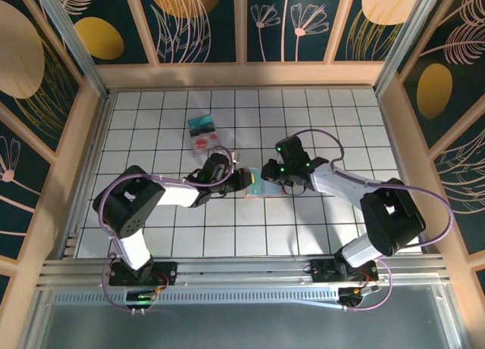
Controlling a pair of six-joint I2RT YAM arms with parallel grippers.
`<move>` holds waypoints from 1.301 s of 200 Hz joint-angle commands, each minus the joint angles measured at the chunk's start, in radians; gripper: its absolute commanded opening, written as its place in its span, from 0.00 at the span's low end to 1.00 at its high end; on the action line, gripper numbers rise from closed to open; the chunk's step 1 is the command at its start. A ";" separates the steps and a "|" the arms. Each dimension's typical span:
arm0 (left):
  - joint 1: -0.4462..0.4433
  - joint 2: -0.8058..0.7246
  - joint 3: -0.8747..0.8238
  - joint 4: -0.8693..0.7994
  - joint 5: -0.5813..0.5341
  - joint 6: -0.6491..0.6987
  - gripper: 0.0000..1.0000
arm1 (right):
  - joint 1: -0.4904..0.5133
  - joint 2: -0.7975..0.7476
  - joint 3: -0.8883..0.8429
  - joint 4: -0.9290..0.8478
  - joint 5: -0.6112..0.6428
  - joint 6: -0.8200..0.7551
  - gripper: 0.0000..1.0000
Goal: Take the credit cards out of the card holder
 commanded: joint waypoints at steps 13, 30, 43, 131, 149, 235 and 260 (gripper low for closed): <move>0.009 -0.031 0.010 -0.027 -0.030 0.020 0.26 | 0.002 0.045 -0.017 0.033 -0.009 0.016 0.17; 0.012 -0.043 0.009 -0.064 -0.051 0.031 0.38 | 0.000 0.067 -0.016 0.029 -0.006 0.009 0.17; 0.012 -0.056 0.009 -0.096 -0.074 0.039 0.43 | -0.001 0.083 -0.015 0.025 0.000 0.006 0.17; -0.006 -0.228 0.004 -0.377 -0.392 0.164 0.67 | -0.003 0.118 -0.027 0.063 -0.032 0.005 0.19; -0.030 -0.206 0.017 -0.370 -0.384 0.172 0.67 | -0.003 0.122 -0.025 0.063 -0.045 0.006 0.20; -0.047 -0.008 0.098 -0.214 -0.227 0.179 0.47 | -0.034 0.109 -0.094 0.130 -0.046 0.060 0.21; -0.045 0.041 0.137 -0.190 -0.223 0.202 0.40 | -0.036 0.093 -0.131 0.173 -0.038 0.097 0.21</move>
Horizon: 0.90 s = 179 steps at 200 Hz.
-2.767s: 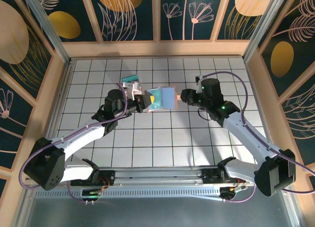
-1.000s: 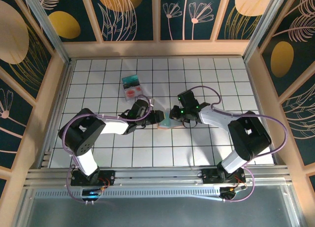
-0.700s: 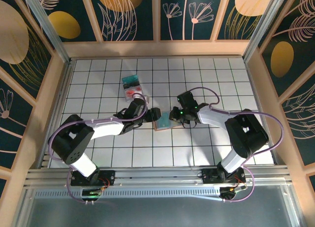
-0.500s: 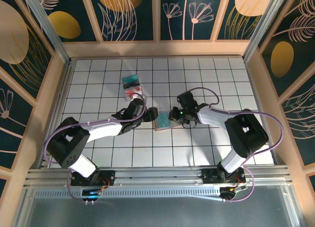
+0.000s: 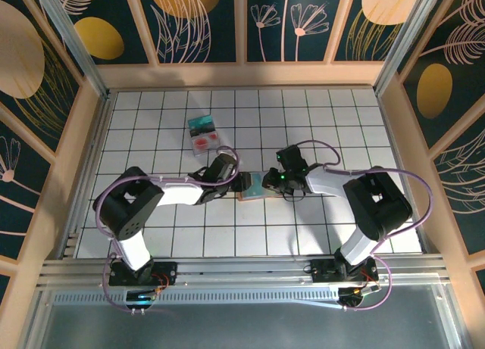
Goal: Take the credit cards out of the card holder
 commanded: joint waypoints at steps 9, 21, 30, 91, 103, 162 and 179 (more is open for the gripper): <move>0.002 0.051 0.067 0.065 0.020 0.044 0.39 | -0.005 -0.028 -0.050 0.060 0.014 0.061 0.21; 0.008 0.063 0.088 0.064 0.006 0.060 0.37 | -0.005 -0.025 -0.056 0.087 0.005 0.075 0.20; 0.016 0.069 0.103 0.055 0.004 0.063 0.37 | -0.032 -0.023 -0.057 0.101 0.004 0.083 0.20; 0.045 -0.002 0.100 -0.049 -0.047 0.105 0.46 | -0.055 -0.063 -0.032 0.075 -0.017 0.059 0.21; 0.044 -0.026 0.093 -0.077 -0.068 0.101 0.48 | -0.054 -0.082 -0.022 0.055 -0.015 0.050 0.23; -0.009 -0.045 0.084 -0.188 -0.174 0.111 0.49 | -0.053 -0.115 -0.010 0.076 -0.097 0.014 0.33; -0.018 -0.021 0.085 -0.173 -0.169 0.112 0.47 | -0.052 -0.085 -0.010 0.096 -0.138 0.009 0.33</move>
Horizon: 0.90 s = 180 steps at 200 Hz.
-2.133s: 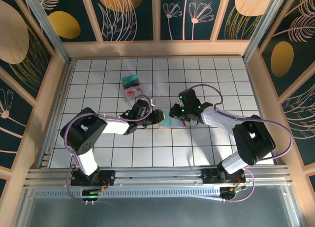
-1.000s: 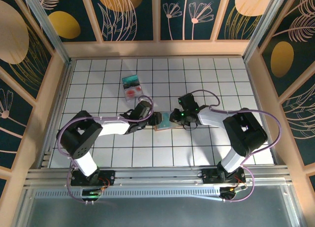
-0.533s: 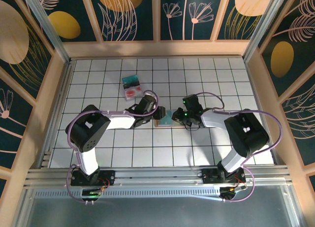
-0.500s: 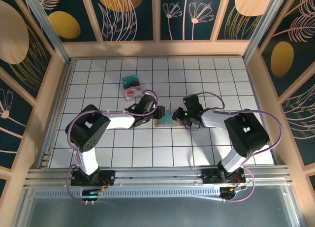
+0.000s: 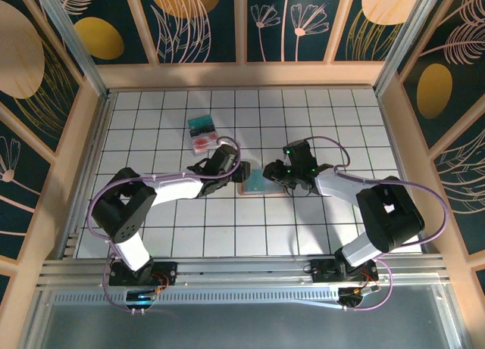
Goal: Take the credit cards out of the card holder
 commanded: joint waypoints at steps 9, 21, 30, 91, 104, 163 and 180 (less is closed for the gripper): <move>-0.021 0.040 -0.005 -0.026 -0.024 0.021 0.46 | -0.001 0.040 0.015 0.039 -0.094 -0.031 0.33; -0.023 0.054 0.001 -0.022 -0.020 0.031 0.45 | -0.001 0.060 0.015 0.049 -0.104 -0.032 0.33; -0.023 0.064 0.007 -0.026 -0.019 0.038 0.45 | 0.000 0.073 0.013 0.051 -0.106 -0.033 0.33; -0.024 0.110 0.018 -0.064 -0.034 0.064 0.40 | -0.001 0.131 0.011 0.089 -0.127 -0.042 0.33; -0.023 0.120 0.020 -0.065 -0.025 0.068 0.39 | -0.001 0.145 0.014 0.099 -0.134 -0.041 0.33; -0.024 0.132 0.027 -0.124 -0.041 0.097 0.37 | -0.003 0.185 0.006 0.177 -0.192 -0.013 0.30; -0.024 0.127 0.018 -0.134 -0.042 0.101 0.34 | -0.006 0.177 0.002 0.205 -0.211 -0.004 0.29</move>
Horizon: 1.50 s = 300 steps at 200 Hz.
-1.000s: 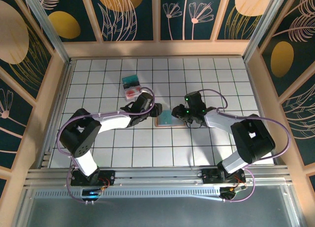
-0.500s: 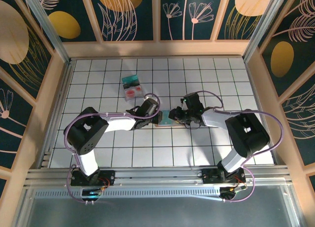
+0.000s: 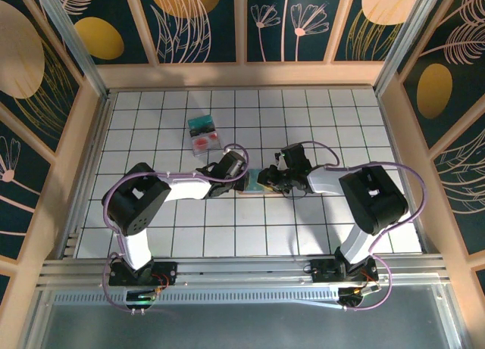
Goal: Take the credit cards out of the card holder
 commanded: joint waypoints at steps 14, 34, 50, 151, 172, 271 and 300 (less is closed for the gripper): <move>-0.004 0.015 -0.008 -0.102 -0.012 0.035 0.34 | -0.012 -0.001 -0.004 0.101 -0.069 0.017 0.27; -0.003 0.007 -0.015 -0.106 -0.013 0.037 0.31 | -0.020 -0.012 -0.017 0.146 -0.097 0.029 0.25; -0.003 0.006 -0.019 -0.104 -0.014 0.035 0.30 | -0.024 -0.015 -0.020 0.160 -0.105 0.032 0.22; -0.003 -0.003 -0.024 -0.127 -0.048 0.017 0.32 | -0.058 -0.015 -0.113 0.328 -0.161 0.102 0.02; -0.003 0.003 -0.023 -0.130 -0.051 0.014 0.31 | -0.069 -0.024 -0.128 0.334 -0.161 0.103 0.02; -0.004 0.013 -0.014 -0.146 -0.064 0.029 0.26 | -0.091 -0.058 -0.177 0.398 -0.181 0.131 0.14; -0.004 0.017 -0.013 -0.146 -0.052 0.031 0.25 | -0.091 -0.032 -0.177 0.447 -0.201 0.157 0.14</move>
